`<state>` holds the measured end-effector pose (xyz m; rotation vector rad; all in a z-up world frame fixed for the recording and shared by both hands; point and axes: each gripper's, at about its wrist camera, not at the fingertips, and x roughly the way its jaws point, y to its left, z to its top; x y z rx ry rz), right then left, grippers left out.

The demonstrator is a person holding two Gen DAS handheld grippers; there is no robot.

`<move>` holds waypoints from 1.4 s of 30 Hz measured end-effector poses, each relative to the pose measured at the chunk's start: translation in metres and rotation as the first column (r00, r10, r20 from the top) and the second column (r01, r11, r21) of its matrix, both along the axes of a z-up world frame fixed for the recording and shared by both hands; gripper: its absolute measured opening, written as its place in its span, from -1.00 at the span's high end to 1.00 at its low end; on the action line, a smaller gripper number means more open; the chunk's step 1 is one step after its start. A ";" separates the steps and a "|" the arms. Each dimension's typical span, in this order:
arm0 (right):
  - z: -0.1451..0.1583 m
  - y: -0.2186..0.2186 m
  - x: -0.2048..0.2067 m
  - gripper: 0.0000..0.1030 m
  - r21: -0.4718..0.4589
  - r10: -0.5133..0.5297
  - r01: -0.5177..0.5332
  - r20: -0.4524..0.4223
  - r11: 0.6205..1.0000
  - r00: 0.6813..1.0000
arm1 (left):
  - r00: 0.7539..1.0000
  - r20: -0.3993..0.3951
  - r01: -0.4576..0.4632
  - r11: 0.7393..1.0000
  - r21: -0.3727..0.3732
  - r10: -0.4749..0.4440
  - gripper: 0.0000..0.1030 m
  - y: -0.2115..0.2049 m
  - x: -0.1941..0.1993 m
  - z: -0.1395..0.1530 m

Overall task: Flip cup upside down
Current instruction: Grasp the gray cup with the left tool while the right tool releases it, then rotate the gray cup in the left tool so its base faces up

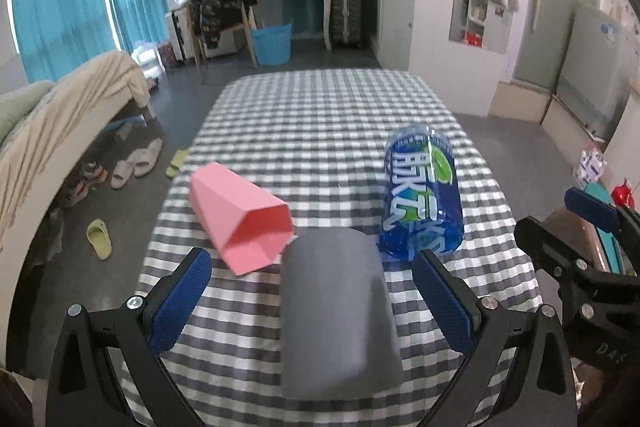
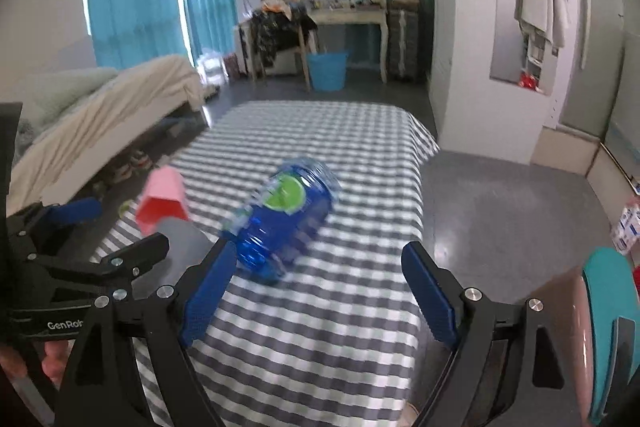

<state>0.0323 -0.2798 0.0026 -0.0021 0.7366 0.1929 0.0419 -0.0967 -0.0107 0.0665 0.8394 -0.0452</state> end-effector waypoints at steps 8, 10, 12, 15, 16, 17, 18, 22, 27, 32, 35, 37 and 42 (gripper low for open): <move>-0.008 0.002 0.005 -0.64 -0.027 -0.004 0.003 -0.006 1.000 1.000 | 0.999 -0.049 -0.005 1.000 0.015 0.005 -0.97 0.004 0.015 -0.010; -0.008 0.005 0.006 -0.64 -0.029 0.000 -0.001 -0.007 1.000 1.000 | 0.998 -0.059 0.007 1.000 0.014 -0.006 -0.93 0.004 0.015 -0.011; -0.009 0.008 0.006 -0.64 -0.033 0.002 -0.003 -0.006 0.999 1.000 | 0.996 -0.083 0.029 1.000 0.002 -0.029 -0.70 0.003 0.017 -0.014; -0.012 0.011 0.008 -0.64 -0.041 0.001 -0.002 -0.013 0.999 1.000 | 0.989 -0.124 0.075 0.996 -0.042 -0.080 -0.49 -0.001 0.022 -0.023; -0.013 0.011 0.008 -0.64 -0.043 -0.003 0.002 -0.017 0.999 1.000 | 0.987 -0.134 0.081 0.995 -0.059 -0.088 -0.42 0.000 0.023 -0.025; -0.013 0.011 0.009 -0.64 -0.045 -0.006 0.005 -0.019 0.999 1.000 | 0.987 -0.131 0.080 0.995 -0.061 -0.087 -0.42 0.000 0.023 -0.025; -0.015 0.010 0.008 -0.64 -0.047 -0.007 0.006 -0.020 0.999 1.000 | 0.987 -0.131 0.084 0.995 -0.055 -0.090 -0.42 -0.002 0.023 -0.025; -0.013 0.006 0.008 -0.64 -0.042 -0.018 0.018 -0.016 0.999 1.000 | 0.986 -0.137 0.086 0.995 -0.050 -0.092 -0.41 -0.003 0.020 -0.021; -0.009 -0.003 0.005 -0.64 -0.021 -0.039 0.039 -0.001 0.999 0.999 | 0.993 -0.085 0.076 0.995 -0.059 -0.081 -0.41 -0.003 0.012 -0.003; -0.006 -0.009 0.002 -0.64 -0.009 -0.052 0.052 0.010 0.999 0.999 | 0.997 -0.011 0.082 0.996 -0.040 -0.083 -0.40 -0.003 0.003 0.014; -0.004 -0.012 0.001 -0.64 -0.005 -0.058 0.058 0.014 0.998 0.998 | 0.997 0.002 0.078 0.996 -0.035 -0.078 -0.40 -0.003 -0.002 0.015; -0.003 -0.012 0.001 -0.64 -0.003 -0.058 0.058 0.016 0.998 0.998 | 0.997 0.013 0.078 0.996 -0.034 -0.078 -0.40 -0.004 -0.007 0.015; -0.001 -0.016 -0.002 -0.64 0.005 -0.064 0.064 0.024 0.998 0.998 | 0.992 0.032 0.125 0.992 -0.006 -0.124 -0.40 -0.007 -0.035 0.015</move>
